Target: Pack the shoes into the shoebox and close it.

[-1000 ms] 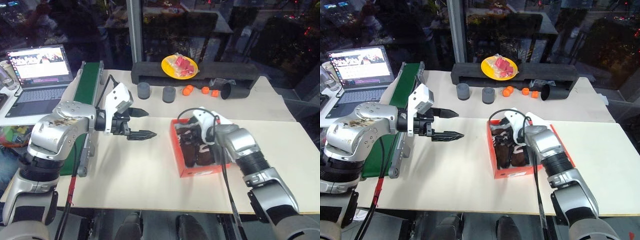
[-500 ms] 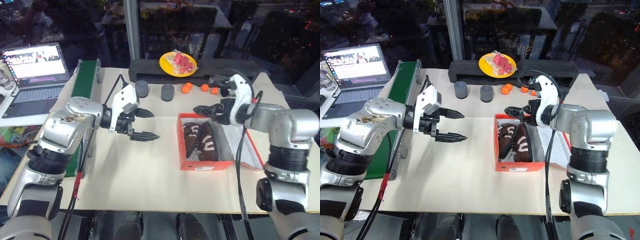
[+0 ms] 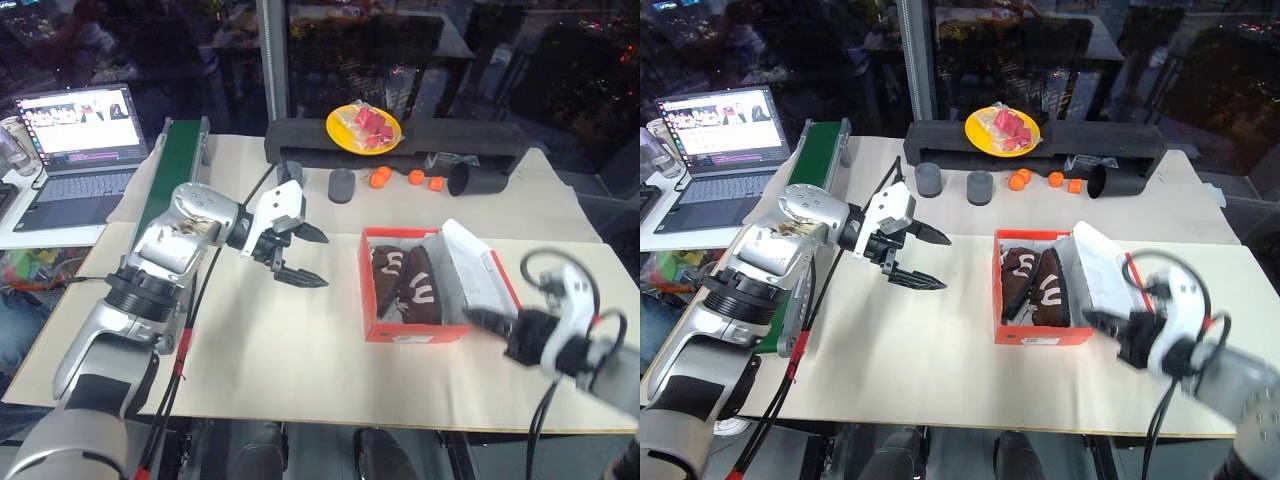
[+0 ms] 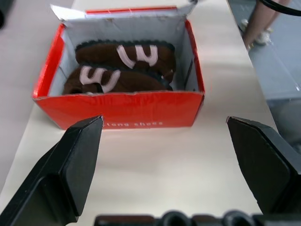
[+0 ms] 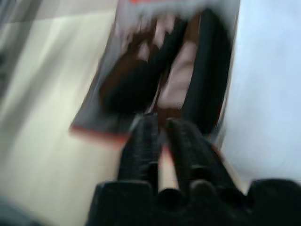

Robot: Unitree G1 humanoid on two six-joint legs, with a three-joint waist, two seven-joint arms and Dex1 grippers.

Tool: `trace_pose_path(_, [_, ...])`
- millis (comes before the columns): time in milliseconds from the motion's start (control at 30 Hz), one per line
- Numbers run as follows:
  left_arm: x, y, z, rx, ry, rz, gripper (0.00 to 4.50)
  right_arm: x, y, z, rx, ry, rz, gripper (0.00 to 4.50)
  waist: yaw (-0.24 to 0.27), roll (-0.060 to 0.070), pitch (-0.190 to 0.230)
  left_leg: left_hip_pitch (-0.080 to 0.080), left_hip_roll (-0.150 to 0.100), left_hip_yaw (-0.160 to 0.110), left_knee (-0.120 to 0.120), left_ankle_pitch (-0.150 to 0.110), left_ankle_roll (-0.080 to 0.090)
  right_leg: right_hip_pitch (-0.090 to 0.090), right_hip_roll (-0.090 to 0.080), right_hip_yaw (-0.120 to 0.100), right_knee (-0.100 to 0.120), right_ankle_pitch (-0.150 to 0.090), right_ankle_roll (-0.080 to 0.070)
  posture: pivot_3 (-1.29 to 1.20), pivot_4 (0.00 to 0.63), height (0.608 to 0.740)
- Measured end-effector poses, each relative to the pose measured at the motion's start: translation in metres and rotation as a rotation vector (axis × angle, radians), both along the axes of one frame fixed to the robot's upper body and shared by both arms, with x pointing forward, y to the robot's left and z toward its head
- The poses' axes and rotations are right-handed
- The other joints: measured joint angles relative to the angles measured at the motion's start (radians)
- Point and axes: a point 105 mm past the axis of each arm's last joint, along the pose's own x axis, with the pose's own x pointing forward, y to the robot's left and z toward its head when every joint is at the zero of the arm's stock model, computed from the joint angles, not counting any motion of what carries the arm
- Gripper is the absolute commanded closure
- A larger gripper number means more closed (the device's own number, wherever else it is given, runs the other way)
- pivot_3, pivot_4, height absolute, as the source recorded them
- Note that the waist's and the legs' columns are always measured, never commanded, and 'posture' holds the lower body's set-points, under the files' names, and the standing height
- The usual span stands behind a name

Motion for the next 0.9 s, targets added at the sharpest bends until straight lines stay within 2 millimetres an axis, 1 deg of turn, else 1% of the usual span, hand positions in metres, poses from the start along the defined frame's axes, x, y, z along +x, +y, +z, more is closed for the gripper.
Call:
trace_pose_path(100, [0.001, -0.006, -0.003, 0.011, 0.005, -0.021, 0.0, -0.003, -0.006, -0.002, 0.046, -0.015, -0.08, 4.42, -0.013, 0.0, 0.0, 0.001, 0.0, 0.001, 0.003, 0.001, 0.001, 0.003, 0.0, 0.001, -0.001, -0.003, 0.007, 0.0, 0.15, 0.74])
trace_pose_path(233, [0.005, -0.007, -0.001, 0.023, -0.017, -0.017, 0.0, 0.007, -0.028, -0.045, 0.075, 0.096, -0.298, 4.42, -0.015, 0.003, -0.001, 0.004, 0.0, 0.001, 0.002, 0.001, 0.001, 0.004, 0.0, 0.001, -0.001, -0.003, 0.006, 0.0, 0.15, 0.74])
trace_pose_path(400, [0.005, -0.004, 0.001, 0.031, -0.021, -0.005, 0.0, 0.019, -0.058, -0.093, 0.056, 0.169, -0.515, 4.42, -0.017, 0.003, -0.001, 0.004, 0.0, 0.001, -0.001, 0.001, 0.001, 0.003, 0.0, 0.001, 0.0, -0.004, 0.006, 0.0, 0.15, 0.74])
trace_pose_path(433, [0.005, -0.002, 0.002, 0.033, -0.02, 0.005, 0.0, 0.021, -0.062, -0.097, 0.059, 0.158, -0.537, 4.42, -0.019, 0.004, -0.001, 0.004, 0.0, 0.001, -0.001, 0.001, 0.001, 0.003, 0.0, 0.002, 0.0, -0.004, 0.006, 0.0, 0.15, 0.74])
trace_pose_path(600, [0.003, -0.001, 0.009, 0.025, -0.037, 0.013, 0.0, 0.04, -0.068, -0.099, 0.055, 0.064, -0.58, 4.42, -0.022, 0.004, -0.001, 0.006, 0.0, 0.001, -0.001, 0.001, 0.001, 0.004, 0.0, 0.002, 0.0, -0.005, 0.007, 0.0, 0.15, 0.74])
trace_pose_path(700, [0.002, 0.0, 0.009, 0.023, -0.034, 0.022, 0.0, 0.052, -0.075, -0.1, 0.095, -0.021, -0.635, 4.42, -0.022, 0.004, -0.001, 0.006, 0.0, 0.002, 0.0, 0.001, 0.001, 0.005, 0.0, 0.002, 0.0, -0.005, 0.007, 0.0, 0.15, 0.74])
trace_pose_path(767, [0.003, -0.001, 0.01, 0.013, -0.044, 0.033, 0.0, 0.059, -0.08, -0.096, 0.205, -0.101, -0.693, 4.42, -0.021, 0.005, -0.001, 0.006, 0.0, 0.001, -0.001, 0.001, 0.001, 0.004, 0.0, 0.002, 0.0, -0.005, 0.007, 0.0, 0.15, 0.74])
trace_pose_path(833, [0.004, -0.002, 0.014, -0.006, -0.045, 0.046, 0.0, 0.061, -0.087, -0.079, 0.385, -0.225, -0.747, 4.42, -0.022, 0.006, 0.0, 0.006, 0.0, 0.001, -0.001, 0.001, 0.001, 0.004, 0.0, 0.002, 0.0, -0.005, 0.007, 0.0, 0.15, 0.74])
trace_pose_path(900, [0.005, -0.001, 0.016, -0.015, -0.051, 0.058, 0.0, 0.059, -0.092, -0.06, 0.531, -0.35, -0.746, 4.42, -0.022, 0.006, 0.0, 0.006, 0.0, 0.001, -0.002, 0.001, 0.001, 0.004, 0.0, 0.002, 0.0, -0.004, 0.006, 0.0, 0.15, 0.74])
